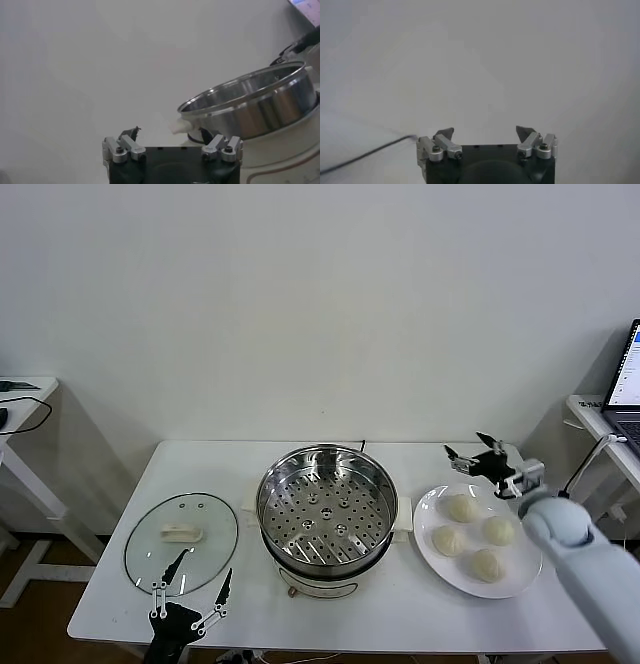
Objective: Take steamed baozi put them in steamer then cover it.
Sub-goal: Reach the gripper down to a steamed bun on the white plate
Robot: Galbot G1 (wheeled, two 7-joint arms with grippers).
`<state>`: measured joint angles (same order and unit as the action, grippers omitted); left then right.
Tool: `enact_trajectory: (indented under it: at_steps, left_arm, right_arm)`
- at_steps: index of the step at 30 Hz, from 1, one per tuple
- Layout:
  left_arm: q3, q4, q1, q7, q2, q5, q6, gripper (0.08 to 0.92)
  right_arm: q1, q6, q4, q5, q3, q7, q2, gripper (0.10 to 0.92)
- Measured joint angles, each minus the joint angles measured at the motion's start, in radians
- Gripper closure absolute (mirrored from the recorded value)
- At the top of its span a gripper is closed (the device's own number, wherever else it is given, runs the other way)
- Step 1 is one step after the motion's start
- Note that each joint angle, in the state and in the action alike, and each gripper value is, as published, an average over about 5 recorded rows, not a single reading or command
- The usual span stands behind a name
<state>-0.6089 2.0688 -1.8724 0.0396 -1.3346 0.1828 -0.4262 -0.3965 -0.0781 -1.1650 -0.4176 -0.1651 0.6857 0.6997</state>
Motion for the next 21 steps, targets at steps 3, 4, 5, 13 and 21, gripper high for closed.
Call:
enact_trajectory:
  at_steps: [3, 4, 5, 13, 21]
  left_arm:
    - [-0.001, -0.003, 0.001, -0.003, -0.002, -0.002, 0.002, 0.177]
    - [-0.001, -0.005, 0.001, -0.003, -0.003, -0.002, 0.002, 0.177]
    - [-0.001, -0.006, 0.001, -0.003, -0.003, -0.003, 0.003, 0.177]
    - [0.0, -0.006, 0.001, -0.006, -0.008, -0.003, 0.009, 0.177]
    - [0.004, -0.013, -0.003, -0.012, -0.013, -0.002, 0.008, 0.177]
  right_arm:
    - [0.107, 0.02, 0.063, 0.102, -0.087, 0.167, 0.004, 0.203]
    - [0.139, 0.026, 0.08, 0.135, -0.114, 0.215, 0.006, 0.203]
    - [0.168, 0.031, 0.096, 0.167, -0.14, 0.257, 0.01, 0.203]
    - [0.319, 0.067, 0.203, 0.379, -0.308, 0.465, 0.052, 0.203]
    - [0.364, 0.092, 0.273, 0.51, -0.381, 0.54, 0.1, 0.203]
